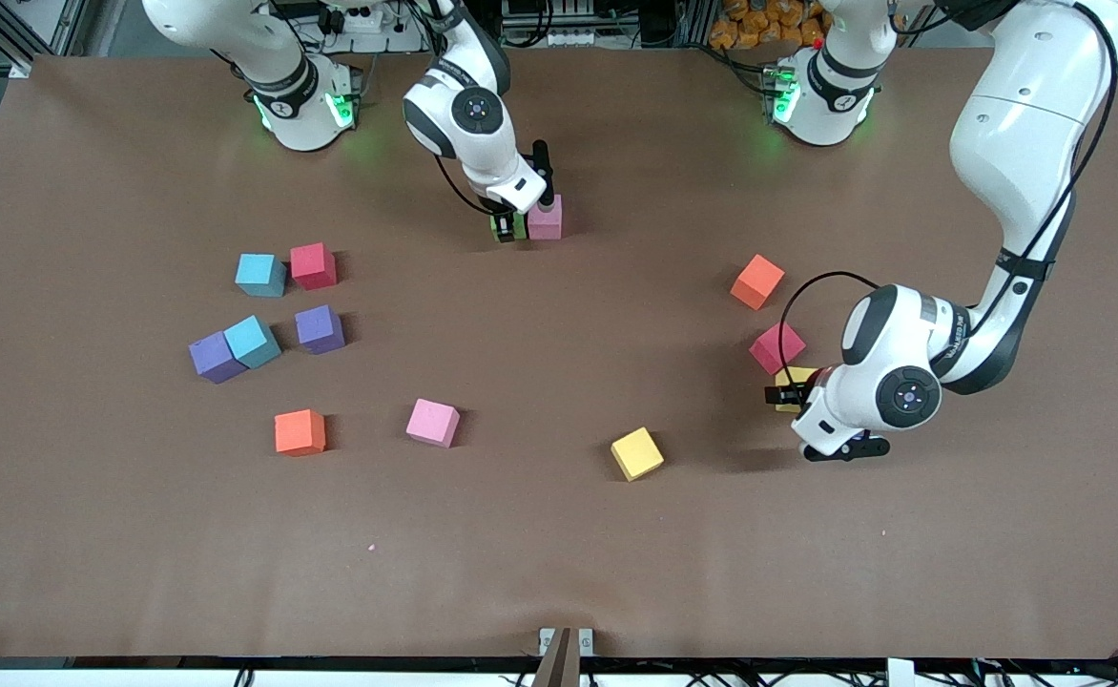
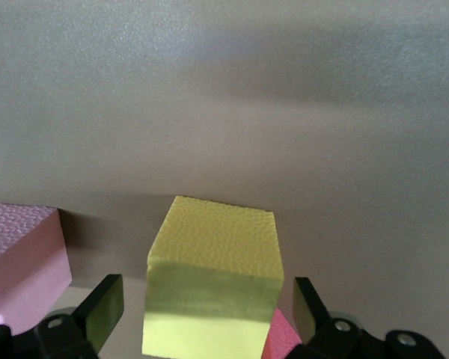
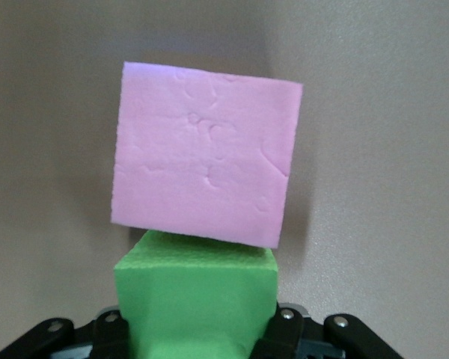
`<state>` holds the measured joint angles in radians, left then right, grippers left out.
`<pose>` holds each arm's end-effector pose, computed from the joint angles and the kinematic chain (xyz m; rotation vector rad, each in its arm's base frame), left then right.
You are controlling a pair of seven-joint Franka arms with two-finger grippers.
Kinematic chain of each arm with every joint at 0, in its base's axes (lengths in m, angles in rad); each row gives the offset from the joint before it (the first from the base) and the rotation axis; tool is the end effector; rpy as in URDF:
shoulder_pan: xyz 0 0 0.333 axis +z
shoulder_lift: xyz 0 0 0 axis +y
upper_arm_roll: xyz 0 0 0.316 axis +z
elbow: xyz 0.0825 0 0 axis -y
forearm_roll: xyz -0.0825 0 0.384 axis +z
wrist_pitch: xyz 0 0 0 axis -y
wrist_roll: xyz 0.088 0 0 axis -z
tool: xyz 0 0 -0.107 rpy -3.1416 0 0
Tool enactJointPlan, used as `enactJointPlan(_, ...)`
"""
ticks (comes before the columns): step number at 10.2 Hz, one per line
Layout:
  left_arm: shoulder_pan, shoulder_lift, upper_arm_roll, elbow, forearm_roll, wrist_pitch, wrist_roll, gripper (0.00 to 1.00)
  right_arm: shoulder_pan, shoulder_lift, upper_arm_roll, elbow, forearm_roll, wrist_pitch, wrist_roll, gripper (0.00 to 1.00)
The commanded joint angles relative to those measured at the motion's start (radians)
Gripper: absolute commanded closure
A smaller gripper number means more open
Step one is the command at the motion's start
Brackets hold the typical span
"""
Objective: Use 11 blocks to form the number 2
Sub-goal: 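Grasp the yellow cube with the left gripper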
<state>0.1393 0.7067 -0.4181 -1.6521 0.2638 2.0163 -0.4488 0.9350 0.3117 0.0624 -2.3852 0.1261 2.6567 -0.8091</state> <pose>0.6371 -0.1395 0.2059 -3.0679 -0.1150 0.4229 0.2724 0.4177 0.1870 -2.0359 -2.2968 0.0729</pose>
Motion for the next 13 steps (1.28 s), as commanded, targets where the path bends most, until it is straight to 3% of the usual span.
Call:
enactJointPlan(1,0.003,-0.027,-0.001,-0.028,0.017,-0.018,-0.014,0.42,0.004,0.043,0.004,-0.002,-0.006,0.043,0.034,0.71)
enactJointPlan(3,0.0,-0.023,0.002,-0.022,0.02,-0.018,-0.086,0.93,0.005,0.043,0.004,-0.002,-0.006,0.042,0.042,0.71)
enactJointPlan(4,0.0,-0.024,0.002,-0.02,0.02,-0.018,-0.093,1.0,0.004,0.044,0.005,-0.002,-0.006,0.042,0.056,0.7)
enactJointPlan(7,0.009,-0.049,0.002,0.001,0.015,-0.018,-0.129,1.0,0.002,0.046,0.013,0.004,-0.006,0.042,0.071,0.7)
enactJointPlan(11,0.01,-0.17,-0.005,0.003,-0.035,-0.097,-0.212,1.0,0.001,0.053,0.013,0.007,-0.006,0.04,0.071,0.7)
enactJointPlan(12,0.0,-0.19,-0.007,0.005,-0.035,-0.117,-0.253,1.0,0.001,0.058,0.013,0.008,-0.006,0.043,0.074,0.65)
enactJointPlan(13,-0.007,-0.205,-0.019,0.012,-0.035,-0.131,-0.296,1.0,0.001,0.058,0.013,0.008,-0.006,0.042,0.079,0.51)
